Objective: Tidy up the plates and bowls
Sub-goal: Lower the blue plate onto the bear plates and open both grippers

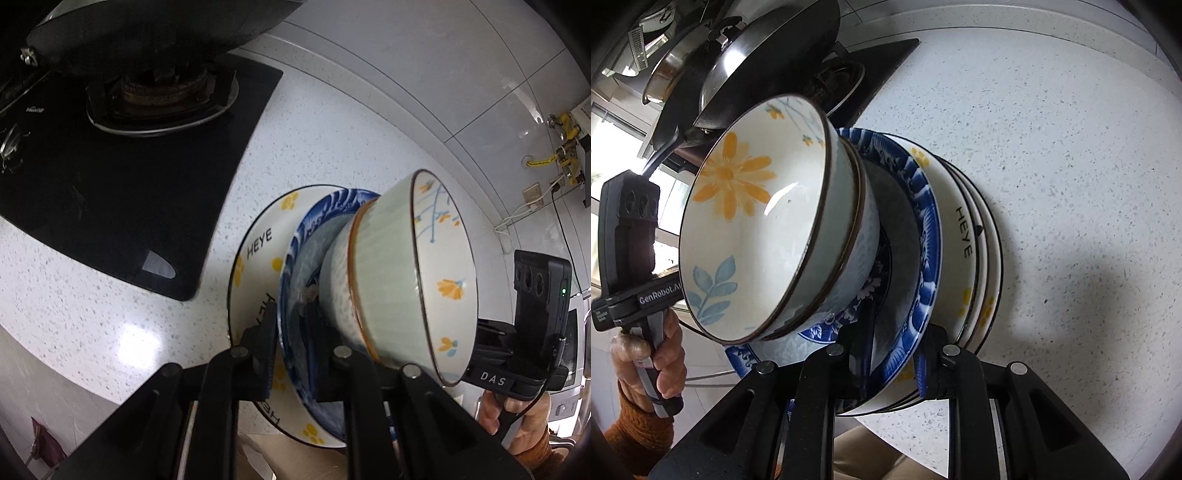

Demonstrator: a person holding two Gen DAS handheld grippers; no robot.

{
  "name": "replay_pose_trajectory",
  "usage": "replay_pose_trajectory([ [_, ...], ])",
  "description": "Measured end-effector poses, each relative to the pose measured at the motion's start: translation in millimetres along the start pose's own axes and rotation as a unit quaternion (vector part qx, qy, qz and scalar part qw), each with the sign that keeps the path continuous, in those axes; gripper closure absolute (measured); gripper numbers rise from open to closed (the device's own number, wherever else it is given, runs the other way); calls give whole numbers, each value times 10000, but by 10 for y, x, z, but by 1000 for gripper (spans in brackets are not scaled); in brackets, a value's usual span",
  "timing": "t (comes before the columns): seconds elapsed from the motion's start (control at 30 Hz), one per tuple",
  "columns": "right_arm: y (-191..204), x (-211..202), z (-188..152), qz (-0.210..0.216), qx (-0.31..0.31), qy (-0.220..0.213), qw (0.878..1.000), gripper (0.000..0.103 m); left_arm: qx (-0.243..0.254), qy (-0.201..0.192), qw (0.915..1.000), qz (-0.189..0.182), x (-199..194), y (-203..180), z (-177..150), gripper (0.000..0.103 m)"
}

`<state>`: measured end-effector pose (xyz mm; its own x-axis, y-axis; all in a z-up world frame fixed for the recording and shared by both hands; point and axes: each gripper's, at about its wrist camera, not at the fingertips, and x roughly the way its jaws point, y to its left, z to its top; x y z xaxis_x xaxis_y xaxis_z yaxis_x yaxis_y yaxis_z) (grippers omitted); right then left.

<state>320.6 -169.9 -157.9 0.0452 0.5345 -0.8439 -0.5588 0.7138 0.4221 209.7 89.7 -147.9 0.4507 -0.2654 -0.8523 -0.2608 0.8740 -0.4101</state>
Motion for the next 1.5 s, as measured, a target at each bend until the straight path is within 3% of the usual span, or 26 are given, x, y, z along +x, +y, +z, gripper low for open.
replay_pose_trajectory([
  [0.27, 116, -16, 9, -257, -120, -70, 9996, 84, -50, 65, 10000, 48, 62, 24, 6, 91],
  [0.53, 257, -261, -60, -550, -388, -547, 9962, 83, 136, -329, 9988, 333, -79, -68, 26, 89],
  [0.63, 317, -410, -102, -704, -554, -819, 9926, 77, 283, -553, 9969, 488, -165, -132, 18, 88],
  [0.7, 337, -498, -115, -848, -609, -1047, 9890, 63, 353, -720, 9954, 531, -241, -179, 12, 88],
  [0.97, 343, -813, -226, -1313, -662, -1662, 9751, 43, 819, -1706, 9794, 700, -685, -344, 3, 88],
  [1.23, 441, -1065, -425, -1918, -372, -2134, 9572, 40, 1230, -2242, 9657, 453, -1105, -480, -29, 88],
  [1.5, 908, -1301, -912, -2485, 153, -2812, 9268, 32, 2152, -2617, 9408, 73, -1730, -444, -439, 88],
])
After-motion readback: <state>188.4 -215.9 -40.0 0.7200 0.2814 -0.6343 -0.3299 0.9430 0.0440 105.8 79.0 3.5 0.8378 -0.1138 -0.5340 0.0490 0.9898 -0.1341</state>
